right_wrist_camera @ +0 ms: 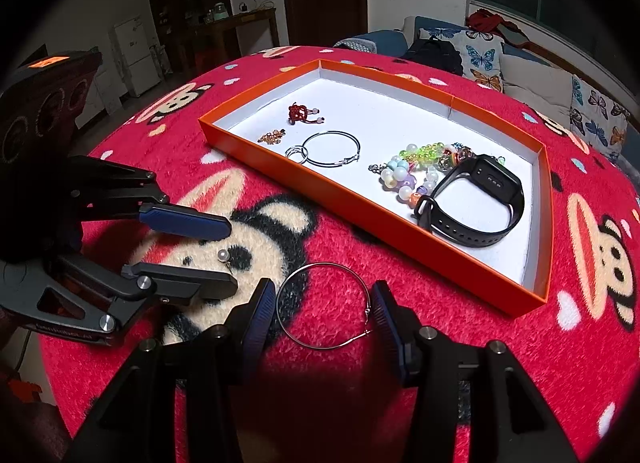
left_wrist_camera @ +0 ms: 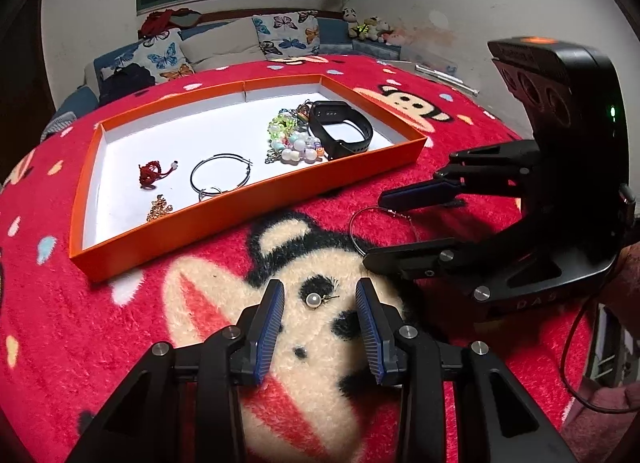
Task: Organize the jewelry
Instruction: 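Grasp the small silver stud earring with the left tool while the right tool holds the hoop, then carry the stud into the box and release it while the right tool lowers the hoop inside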
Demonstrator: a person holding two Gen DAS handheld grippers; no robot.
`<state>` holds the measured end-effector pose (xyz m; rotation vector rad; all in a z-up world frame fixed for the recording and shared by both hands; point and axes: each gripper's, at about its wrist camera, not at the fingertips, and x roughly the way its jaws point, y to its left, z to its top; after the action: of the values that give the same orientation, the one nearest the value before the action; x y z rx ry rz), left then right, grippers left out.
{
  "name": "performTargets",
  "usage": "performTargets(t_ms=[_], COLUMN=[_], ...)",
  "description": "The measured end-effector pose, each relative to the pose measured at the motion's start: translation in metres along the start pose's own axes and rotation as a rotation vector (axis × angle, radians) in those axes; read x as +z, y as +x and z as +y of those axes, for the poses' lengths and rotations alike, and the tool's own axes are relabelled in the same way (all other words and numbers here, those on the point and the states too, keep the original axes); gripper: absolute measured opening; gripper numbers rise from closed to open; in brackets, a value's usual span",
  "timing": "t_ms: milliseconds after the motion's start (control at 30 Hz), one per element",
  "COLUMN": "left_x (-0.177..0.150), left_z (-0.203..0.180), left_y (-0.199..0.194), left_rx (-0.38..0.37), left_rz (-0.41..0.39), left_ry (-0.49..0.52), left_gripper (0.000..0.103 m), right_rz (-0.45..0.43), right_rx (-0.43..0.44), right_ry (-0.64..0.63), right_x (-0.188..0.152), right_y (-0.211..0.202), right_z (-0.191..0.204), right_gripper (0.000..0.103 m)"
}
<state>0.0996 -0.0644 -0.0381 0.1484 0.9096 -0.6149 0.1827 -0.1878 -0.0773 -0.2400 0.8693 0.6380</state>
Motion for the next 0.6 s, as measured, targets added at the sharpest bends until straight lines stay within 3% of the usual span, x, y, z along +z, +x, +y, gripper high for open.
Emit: performTargets(t_ms=[100,200,267,433,600], left_x=[0.0002,0.0007,0.0007,0.0004,-0.0015], left_z=[0.0008,0.0005,0.0020,0.0038,-0.0015], left_y=[0.0005,0.0019,0.0012,-0.0004,-0.0030], left_rx=[-0.006,0.000,-0.011,-0.019,-0.013], left_rz=[-0.003,-0.001,-0.003,-0.006,-0.014], left_ry=[0.010,0.023,0.020,0.026,0.050], left_gripper=[0.039,0.031,0.020,0.011,0.009], right_rz=[-0.001,-0.001,-0.001,-0.002,-0.003], right_rx=[0.001,0.001,0.001,0.001,0.002], right_ry=[0.005,0.005,0.004,0.005,0.009], right_x=[-0.0003,-0.0004,-0.0005,-0.0006,-0.0009], right_y=[0.0000,-0.0001,-0.0001,-0.0002,-0.0006], right_z=[-0.0003,-0.0001,-0.0003,-0.0003,-0.0004], right_gripper=[0.055,0.055,0.055,0.055,0.055])
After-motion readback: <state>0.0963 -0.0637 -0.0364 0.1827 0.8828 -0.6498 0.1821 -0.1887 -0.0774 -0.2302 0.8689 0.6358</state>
